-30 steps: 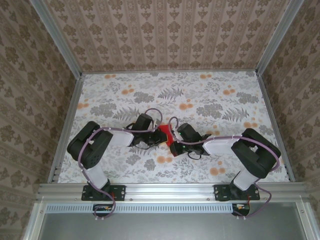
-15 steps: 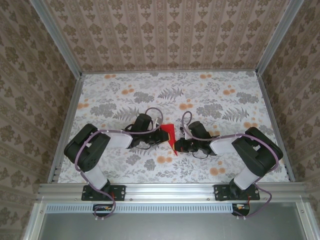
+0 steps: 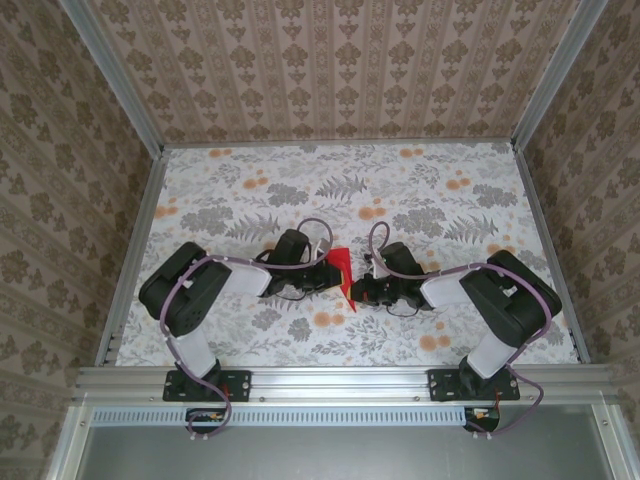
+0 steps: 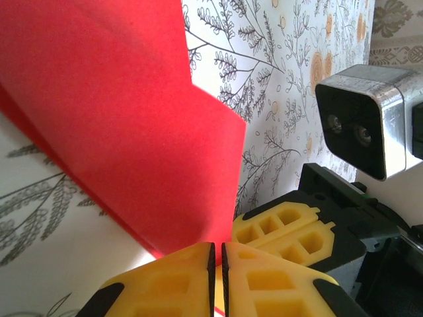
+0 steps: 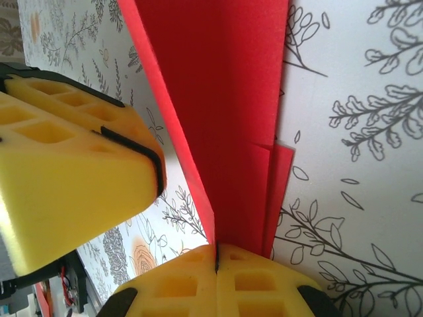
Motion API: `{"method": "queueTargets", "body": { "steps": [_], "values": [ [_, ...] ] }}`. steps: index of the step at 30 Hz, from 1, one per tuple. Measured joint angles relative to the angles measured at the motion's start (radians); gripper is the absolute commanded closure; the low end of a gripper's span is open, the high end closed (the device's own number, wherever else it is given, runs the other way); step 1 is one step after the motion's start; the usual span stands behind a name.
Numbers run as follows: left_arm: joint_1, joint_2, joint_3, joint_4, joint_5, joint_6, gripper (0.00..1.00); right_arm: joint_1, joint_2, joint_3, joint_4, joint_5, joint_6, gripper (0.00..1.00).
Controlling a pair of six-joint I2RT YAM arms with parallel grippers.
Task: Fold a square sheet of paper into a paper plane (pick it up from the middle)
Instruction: Fold the wing for the fifth time at the center of the table.
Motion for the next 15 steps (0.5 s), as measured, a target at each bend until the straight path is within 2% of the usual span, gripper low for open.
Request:
{"method": "queueTargets", "body": {
  "steps": [12,15],
  "values": [
    [-0.006,0.045,0.035,-0.035,0.006,0.000,0.90,-0.007,0.007,0.003,0.002,-0.016,0.010,1.00],
    [-0.007,0.059,0.049,-0.054,-0.001,0.000,0.91,-0.008,0.008,0.008,-0.011,-0.018,0.009,0.96]
  ]
}}
